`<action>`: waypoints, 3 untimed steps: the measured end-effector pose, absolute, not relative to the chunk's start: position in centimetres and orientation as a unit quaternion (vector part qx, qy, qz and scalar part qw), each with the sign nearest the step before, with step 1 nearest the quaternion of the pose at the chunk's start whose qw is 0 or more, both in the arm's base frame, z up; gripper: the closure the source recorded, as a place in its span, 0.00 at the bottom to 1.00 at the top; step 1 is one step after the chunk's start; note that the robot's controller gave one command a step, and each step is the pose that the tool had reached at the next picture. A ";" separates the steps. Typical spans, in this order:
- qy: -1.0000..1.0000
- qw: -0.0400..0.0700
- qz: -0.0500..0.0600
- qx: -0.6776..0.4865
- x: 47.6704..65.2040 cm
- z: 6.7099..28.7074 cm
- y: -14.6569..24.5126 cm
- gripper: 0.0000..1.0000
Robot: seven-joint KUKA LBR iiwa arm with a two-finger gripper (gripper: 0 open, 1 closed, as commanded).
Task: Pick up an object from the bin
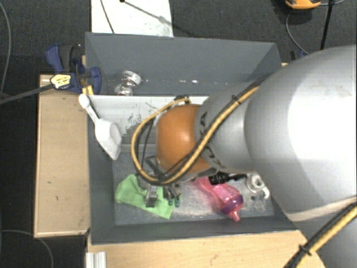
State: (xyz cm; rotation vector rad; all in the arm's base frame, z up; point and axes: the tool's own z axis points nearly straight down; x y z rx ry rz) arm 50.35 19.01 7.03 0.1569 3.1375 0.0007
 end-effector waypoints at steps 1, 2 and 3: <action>0.999 0.000 0.000 0.051 50.3 7.3 19.0 1.00; 0.999 0.000 0.000 0.051 50.3 8.1 19.0 1.00; 0.999 -0.001 0.000 0.052 50.3 9.1 19.0 1.00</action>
Offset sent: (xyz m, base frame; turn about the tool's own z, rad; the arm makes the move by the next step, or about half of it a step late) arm -0.0001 -0.0002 0.0266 0.0000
